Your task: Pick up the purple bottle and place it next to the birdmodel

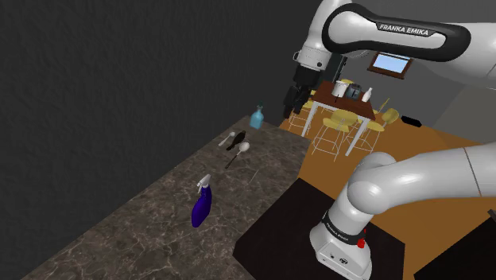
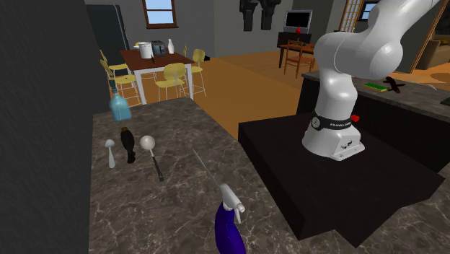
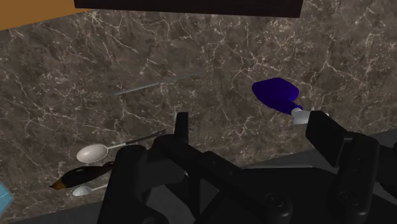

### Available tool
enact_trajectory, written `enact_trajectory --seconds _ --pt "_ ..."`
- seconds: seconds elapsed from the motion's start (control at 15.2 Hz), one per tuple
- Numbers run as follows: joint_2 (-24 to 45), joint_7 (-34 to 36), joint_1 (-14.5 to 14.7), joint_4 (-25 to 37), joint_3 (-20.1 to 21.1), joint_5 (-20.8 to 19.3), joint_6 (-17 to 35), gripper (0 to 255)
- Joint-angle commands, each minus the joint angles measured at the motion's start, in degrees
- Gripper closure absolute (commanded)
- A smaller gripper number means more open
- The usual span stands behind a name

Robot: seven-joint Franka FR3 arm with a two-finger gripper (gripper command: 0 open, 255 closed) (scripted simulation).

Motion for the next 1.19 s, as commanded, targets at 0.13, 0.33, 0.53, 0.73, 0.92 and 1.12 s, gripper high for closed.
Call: enact_trajectory --seconds 0.13,0.33,0.53,0.73,0.92,1.12 --pt "-2.17 4.8 -0.06 -3.82 3.33 1.36 2.75 0" --pt "-4.37 12.09 0.16 -8.73 8.74 3.77 7.01 0" --pt "-5.07 19.61 0.72 -12.55 14.59 6.45 11.56 0" --pt "-4.01 27.35 1.28 -15.17 20.88 9.13 16.49 0" --pt "-1.08 35.32 1.31 -16.51 27.61 11.47 21.8 0" --pt "3.56 43.57 0.18 -16.51 34.82 12.97 27.35 0"
